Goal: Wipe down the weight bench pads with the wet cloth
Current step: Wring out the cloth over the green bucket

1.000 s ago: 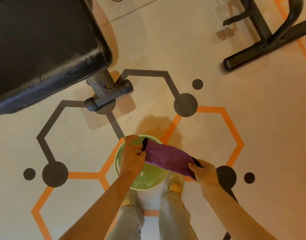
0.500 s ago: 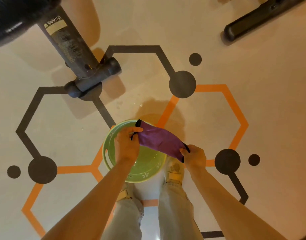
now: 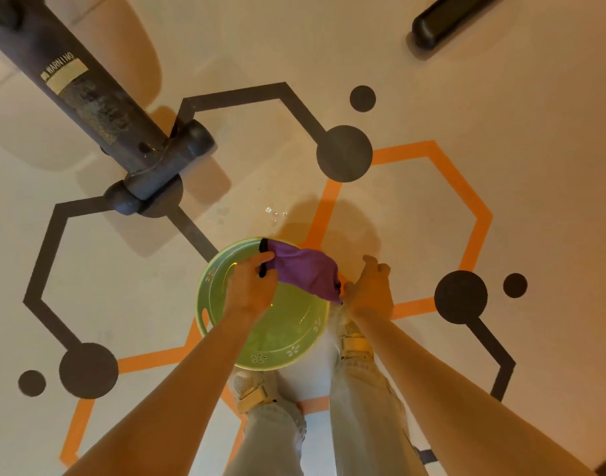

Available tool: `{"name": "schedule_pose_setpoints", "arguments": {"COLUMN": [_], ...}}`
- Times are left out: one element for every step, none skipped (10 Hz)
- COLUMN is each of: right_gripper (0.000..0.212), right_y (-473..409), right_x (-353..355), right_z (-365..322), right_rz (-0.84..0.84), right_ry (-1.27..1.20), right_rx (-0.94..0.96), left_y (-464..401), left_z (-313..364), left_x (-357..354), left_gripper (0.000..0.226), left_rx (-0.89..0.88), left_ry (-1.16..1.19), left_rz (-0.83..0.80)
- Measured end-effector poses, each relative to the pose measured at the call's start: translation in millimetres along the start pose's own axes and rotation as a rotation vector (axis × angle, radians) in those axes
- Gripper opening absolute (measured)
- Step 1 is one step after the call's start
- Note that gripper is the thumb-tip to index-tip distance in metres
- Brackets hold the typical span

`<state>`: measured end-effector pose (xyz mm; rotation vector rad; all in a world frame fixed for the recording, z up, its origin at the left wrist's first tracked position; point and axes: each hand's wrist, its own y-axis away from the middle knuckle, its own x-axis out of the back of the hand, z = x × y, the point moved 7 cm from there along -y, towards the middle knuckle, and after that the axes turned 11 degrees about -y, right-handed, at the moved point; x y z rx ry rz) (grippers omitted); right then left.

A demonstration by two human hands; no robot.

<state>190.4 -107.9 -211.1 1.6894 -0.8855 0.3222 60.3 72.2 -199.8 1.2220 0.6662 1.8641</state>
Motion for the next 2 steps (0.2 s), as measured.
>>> {"name": "schedule_pose_setpoints", "arguments": {"right_gripper": [0.050,0.040], "right_y": [9.2,22.3], "right_x": [5.1,15.2], "right_z": [-3.8,-4.2], "right_rz": [-0.017,-0.049], "right_ry": [-0.095,-0.194], "right_rx": [0.035,0.010], "left_y": [2.5,13.9], "left_z": [12.8,33.6], "left_x": [4.6,15.0], "left_gripper": [0.038,0.035], "left_rx": [-0.046,-0.072], "left_ry": [-0.051,-0.083], "left_rz": [-0.009,-0.018]}}
